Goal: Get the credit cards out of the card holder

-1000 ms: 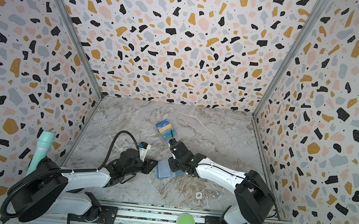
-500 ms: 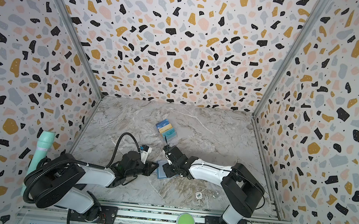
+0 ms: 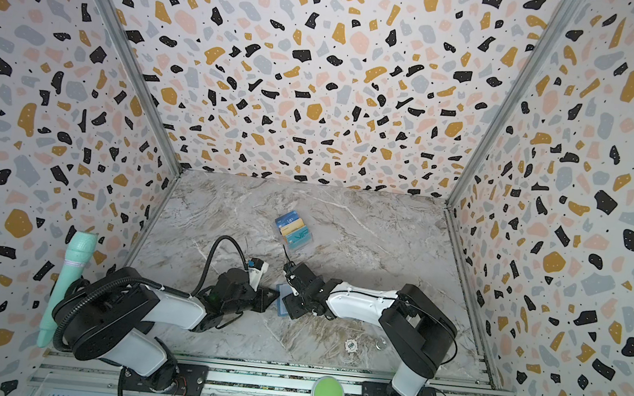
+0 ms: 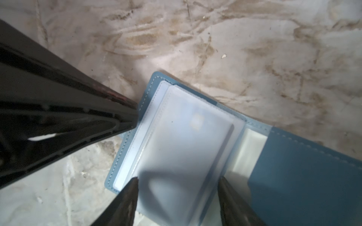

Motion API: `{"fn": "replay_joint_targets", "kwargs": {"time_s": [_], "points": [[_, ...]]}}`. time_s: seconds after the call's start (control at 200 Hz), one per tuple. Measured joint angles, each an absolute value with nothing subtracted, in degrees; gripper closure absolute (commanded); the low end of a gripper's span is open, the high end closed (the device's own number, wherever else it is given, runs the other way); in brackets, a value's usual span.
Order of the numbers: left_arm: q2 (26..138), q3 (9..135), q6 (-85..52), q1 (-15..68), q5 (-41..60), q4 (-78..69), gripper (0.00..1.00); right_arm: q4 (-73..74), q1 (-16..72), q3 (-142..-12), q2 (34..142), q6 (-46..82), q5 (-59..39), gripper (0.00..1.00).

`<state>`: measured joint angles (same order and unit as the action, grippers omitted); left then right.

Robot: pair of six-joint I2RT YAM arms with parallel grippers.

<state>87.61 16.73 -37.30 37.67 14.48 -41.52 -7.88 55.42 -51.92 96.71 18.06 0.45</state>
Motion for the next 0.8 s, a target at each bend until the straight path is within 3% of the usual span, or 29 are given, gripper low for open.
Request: {"fn": "replay_joint_targets", "kwargs": {"time_s": [0.235, 0.531, 0.801], "points": [[88.75, 16.73, -37.3, 37.67, 14.48, -42.61, 0.89, -7.9, 55.55, -52.56, 97.67, 18.11, 0.93, 0.33], [88.79, 16.73, -37.28, 37.67, 14.41, -42.61, 0.89, -9.04, 56.07, -54.3, 98.63, 18.11, 4.58, 0.46], [88.79, 16.73, -37.08, 37.67, 14.28, -42.5, 0.9, -11.22, 56.03, -54.63, 98.21, 18.09, 8.25, 0.5]]}}
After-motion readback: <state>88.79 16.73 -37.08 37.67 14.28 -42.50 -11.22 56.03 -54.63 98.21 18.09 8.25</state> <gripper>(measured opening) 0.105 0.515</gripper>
